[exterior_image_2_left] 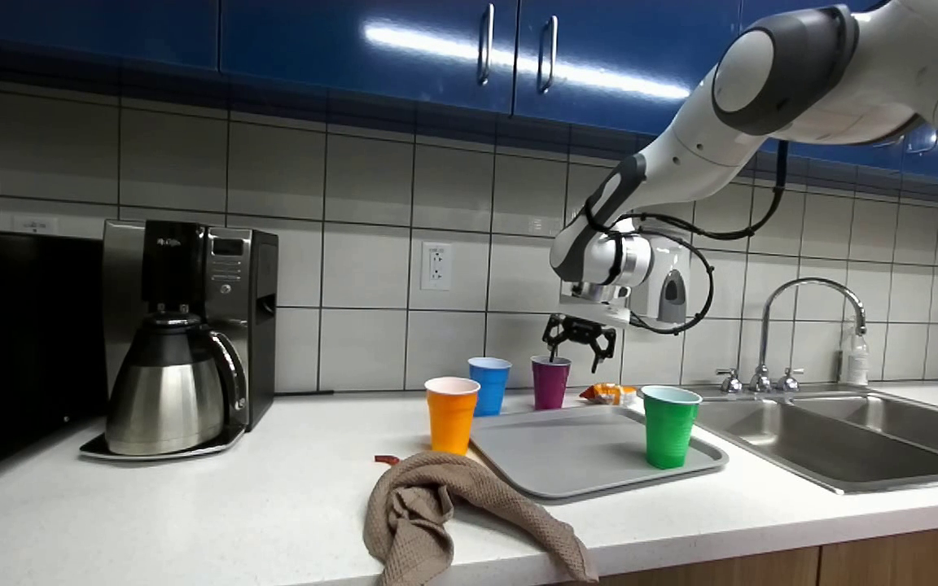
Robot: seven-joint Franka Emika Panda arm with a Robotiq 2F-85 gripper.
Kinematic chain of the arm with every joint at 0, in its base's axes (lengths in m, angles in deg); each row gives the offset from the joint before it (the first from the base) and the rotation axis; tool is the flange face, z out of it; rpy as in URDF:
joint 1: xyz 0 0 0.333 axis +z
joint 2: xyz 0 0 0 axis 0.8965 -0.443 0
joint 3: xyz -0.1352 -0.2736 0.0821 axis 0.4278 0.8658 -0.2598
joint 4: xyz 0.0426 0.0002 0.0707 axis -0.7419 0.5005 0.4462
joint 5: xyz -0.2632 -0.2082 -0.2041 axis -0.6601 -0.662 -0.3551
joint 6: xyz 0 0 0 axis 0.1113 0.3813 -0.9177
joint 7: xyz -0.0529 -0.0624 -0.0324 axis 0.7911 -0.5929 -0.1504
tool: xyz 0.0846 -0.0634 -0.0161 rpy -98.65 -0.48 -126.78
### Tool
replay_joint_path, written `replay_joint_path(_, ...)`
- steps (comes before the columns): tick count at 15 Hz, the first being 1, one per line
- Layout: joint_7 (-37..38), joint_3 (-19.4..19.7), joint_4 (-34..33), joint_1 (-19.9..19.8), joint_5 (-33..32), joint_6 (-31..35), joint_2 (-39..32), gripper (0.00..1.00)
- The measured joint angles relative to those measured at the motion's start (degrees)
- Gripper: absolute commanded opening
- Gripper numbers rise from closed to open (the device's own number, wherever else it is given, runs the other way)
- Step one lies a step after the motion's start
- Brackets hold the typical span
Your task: Put the cups on the grey tray.
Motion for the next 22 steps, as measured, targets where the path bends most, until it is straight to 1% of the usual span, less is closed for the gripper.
replay_joint_path(5, 0.16, 0.05, -1.31, 0.11, 0.0, -0.01, -1.49, 1.0)
replay_joint_path(6, 0.2, 0.07, -1.53, 0.11, 0.0, -0.02, -1.71, 0.77)
replay_joint_path(7, 0.24, 0.09, -1.75, 0.11, 0.0, -0.02, -1.91, 0.74)
replay_joint_path(15, 0.25, 0.19, -2.43, 0.11, 0.0, -0.02, -2.93, 0.11)
replay_joint_path(16, 0.25, 0.25, -2.43, 0.11, 0.0, -0.02, -3.02, 0.05)
replay_joint_path(17, 0.26, 0.31, -2.43, 0.11, 0.0, -0.02, -3.07, 0.0)
replay_joint_path(22, 0.84, 0.52, -2.64, 0.11, 0.0, -0.02, -3.08, 0.01)
